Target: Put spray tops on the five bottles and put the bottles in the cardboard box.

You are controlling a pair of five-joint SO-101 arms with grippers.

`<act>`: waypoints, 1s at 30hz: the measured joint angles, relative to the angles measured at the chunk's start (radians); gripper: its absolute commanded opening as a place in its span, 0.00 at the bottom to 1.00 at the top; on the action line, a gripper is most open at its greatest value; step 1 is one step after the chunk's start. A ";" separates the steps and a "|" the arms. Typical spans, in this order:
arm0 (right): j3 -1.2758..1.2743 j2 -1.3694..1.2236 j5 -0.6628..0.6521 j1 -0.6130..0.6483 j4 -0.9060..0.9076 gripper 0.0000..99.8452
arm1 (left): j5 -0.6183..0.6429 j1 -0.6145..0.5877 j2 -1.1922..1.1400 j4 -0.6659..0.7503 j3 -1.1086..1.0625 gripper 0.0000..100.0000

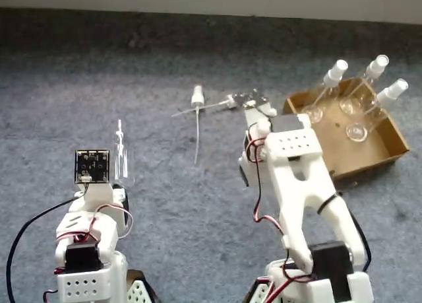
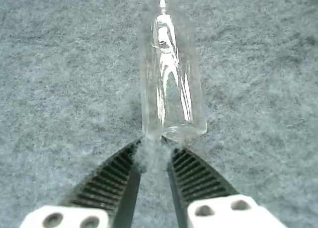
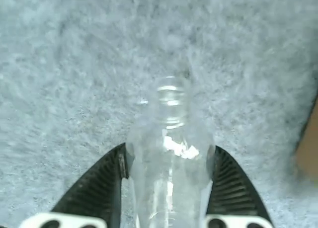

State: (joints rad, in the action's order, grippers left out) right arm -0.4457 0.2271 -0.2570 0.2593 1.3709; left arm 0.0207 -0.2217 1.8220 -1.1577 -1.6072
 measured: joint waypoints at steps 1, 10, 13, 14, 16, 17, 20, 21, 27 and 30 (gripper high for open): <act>0.000 0.040 0.000 0.000 0.005 0.10 | 0.000 0.000 0.000 0.000 0.000 0.00; -0.055 0.430 0.000 0.002 0.026 0.10 | 0.000 0.000 0.000 0.000 -0.017 0.00; -0.115 0.551 0.000 0.002 0.028 0.10 | 0.000 0.000 0.000 0.000 -0.018 0.00; -0.135 0.589 0.000 0.002 0.028 0.10 | 0.000 0.000 0.000 0.000 -0.018 0.00; -0.175 0.658 0.000 0.002 0.028 0.10 | 0.000 0.000 0.000 0.000 -0.018 0.00; -0.195 0.690 0.000 0.002 0.028 0.10 | 0.000 0.000 0.000 0.000 -0.018 0.00; -0.265 0.778 0.000 0.002 -0.003 0.10 | 0.000 0.000 0.000 0.000 -0.018 0.00; -0.295 0.807 0.000 0.002 -0.023 0.10 | 0.000 0.000 0.000 0.000 -0.018 0.00; -0.497 0.951 0.000 0.002 -0.167 0.10 | 0.000 0.000 0.000 0.000 -0.018 0.00; -0.574 1.000 0.000 0.002 -0.230 0.10 | 0.000 0.000 0.000 0.000 -0.018 0.00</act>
State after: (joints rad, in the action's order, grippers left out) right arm -1.0196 1.2275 -0.2570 0.2608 1.1408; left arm 0.0207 -0.2217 1.8220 -1.1577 -1.6256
